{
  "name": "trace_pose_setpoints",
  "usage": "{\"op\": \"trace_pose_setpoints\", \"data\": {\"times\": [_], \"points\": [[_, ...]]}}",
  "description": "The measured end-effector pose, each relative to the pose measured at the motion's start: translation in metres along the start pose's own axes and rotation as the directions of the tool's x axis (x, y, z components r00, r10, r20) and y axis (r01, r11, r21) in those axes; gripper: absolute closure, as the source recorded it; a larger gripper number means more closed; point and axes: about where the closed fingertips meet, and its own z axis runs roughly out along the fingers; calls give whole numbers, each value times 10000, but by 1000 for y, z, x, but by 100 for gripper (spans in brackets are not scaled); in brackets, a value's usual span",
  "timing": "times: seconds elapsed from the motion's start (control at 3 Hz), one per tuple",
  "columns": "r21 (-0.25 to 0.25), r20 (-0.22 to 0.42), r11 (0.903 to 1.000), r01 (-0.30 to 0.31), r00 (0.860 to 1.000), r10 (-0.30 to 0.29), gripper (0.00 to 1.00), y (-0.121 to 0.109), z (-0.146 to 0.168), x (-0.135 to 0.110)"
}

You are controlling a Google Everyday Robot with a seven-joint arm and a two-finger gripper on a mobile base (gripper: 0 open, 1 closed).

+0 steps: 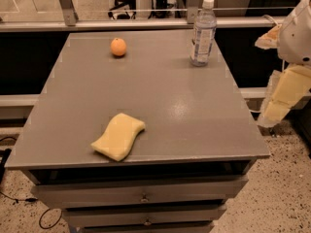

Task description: Move sponge near orange

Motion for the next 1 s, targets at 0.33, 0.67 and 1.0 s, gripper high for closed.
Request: {"op": "trace_pose_setpoints", "data": {"times": [0.33,0.67,1.0], "points": [[-591,2064,9969,529,9777,-396,0,-6,31,-27],[-1364,4374,9740,1808,8932,-1045,0,12,69,-84],[-1773,5263,9549,2381,8428,-1124,0,26,89,-113]]}}
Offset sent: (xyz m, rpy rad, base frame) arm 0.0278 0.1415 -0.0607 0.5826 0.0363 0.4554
